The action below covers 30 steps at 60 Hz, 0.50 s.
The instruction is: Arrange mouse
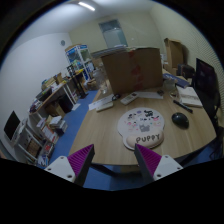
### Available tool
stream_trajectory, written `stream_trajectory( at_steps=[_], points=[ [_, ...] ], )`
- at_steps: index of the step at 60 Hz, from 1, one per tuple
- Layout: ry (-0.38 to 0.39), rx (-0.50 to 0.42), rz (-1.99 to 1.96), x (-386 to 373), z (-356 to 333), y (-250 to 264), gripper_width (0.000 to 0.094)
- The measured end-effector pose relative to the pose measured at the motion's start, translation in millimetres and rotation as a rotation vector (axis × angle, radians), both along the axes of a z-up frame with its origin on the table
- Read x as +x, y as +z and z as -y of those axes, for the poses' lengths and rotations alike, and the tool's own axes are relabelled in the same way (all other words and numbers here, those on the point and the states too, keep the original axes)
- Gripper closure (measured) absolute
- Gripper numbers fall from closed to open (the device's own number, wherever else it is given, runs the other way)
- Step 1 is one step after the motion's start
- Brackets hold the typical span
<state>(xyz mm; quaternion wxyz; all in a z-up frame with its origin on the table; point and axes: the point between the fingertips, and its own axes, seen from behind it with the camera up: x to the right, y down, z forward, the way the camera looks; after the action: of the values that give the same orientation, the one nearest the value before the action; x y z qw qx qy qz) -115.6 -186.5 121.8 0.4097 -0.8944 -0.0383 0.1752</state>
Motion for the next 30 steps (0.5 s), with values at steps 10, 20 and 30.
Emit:
stream_trajectory(
  at_steps=[10, 20, 30],
  points=[
    [-0.016, 0.000, 0.011, 20.7, -14.5, -5.1, 0.0109],
    [-0.043, 0.033, 0.077, 87.8, -38.7, -16.7, 0.0110],
    [-0.074, 0.021, 0.141, 180.2, -65.2, -57.6, 0.0105]
  ],
)
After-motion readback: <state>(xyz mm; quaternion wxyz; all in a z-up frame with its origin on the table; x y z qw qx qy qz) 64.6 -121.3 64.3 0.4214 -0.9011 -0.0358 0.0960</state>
